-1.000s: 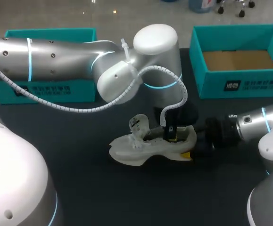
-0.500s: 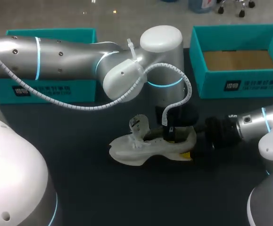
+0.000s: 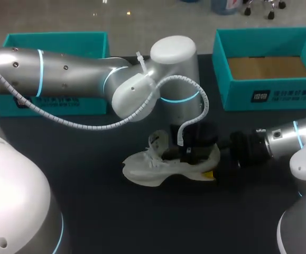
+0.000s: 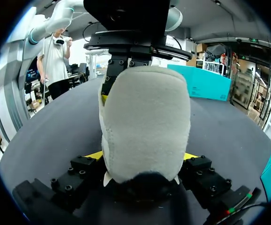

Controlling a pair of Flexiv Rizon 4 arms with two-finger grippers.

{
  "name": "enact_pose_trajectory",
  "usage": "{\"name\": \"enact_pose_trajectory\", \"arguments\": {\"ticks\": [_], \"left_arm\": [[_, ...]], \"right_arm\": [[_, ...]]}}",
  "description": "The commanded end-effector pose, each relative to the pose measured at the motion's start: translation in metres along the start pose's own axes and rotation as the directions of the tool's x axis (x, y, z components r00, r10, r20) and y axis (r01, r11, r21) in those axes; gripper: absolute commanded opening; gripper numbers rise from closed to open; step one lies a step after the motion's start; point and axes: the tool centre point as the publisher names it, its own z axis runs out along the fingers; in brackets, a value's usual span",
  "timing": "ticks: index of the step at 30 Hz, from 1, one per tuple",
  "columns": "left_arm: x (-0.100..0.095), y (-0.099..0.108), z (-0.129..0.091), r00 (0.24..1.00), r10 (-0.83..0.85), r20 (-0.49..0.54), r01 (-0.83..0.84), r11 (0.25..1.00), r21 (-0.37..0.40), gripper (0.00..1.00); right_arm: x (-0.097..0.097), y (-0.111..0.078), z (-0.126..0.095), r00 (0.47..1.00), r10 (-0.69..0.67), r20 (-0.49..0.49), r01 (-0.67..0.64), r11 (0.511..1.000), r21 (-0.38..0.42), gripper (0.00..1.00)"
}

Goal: Take the shoe out of the shoebox, open the shoe tongue, remove and reinsert the insole, then place the shoe into the shoebox

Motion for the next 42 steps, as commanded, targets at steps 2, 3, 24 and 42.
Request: {"name": "enact_pose_trajectory", "arguments": {"ticks": [2, 3, 24, 42], "left_arm": [[0.0, 0.004, 0.009, 1.0, 0.003, -0.004, -0.002, 1.0, 0.011, 0.42], [0.0, 0.004, 0.01, 1.0, 0.002, -0.005, -0.002, 1.0, 0.011, 0.42], [-0.014, 0.016, 0.036, 0.984, -0.016, 0.177, 0.023, 0.999, -0.037, 0.0], [-0.009, 0.022, -0.003, 0.946, -0.047, 0.321, 0.058, 0.998, -0.026, 0.0]], "right_arm": [[0.0, -0.002, 0.001, 1.0, 0.0, 0.002, 0.0, 1.0, 0.001, 0.0], [0.0, -0.002, 0.001, 1.0, 0.0, 0.002, 0.0, 1.0, 0.001, 0.0], [0.0, -0.002, 0.001, 1.0, 0.0, 0.002, 0.0, 1.0, 0.001, 0.0], [0.0, -0.002, 0.001, 1.0, 0.0, 0.002, 0.0, 1.0, 0.001, 0.0]]}}
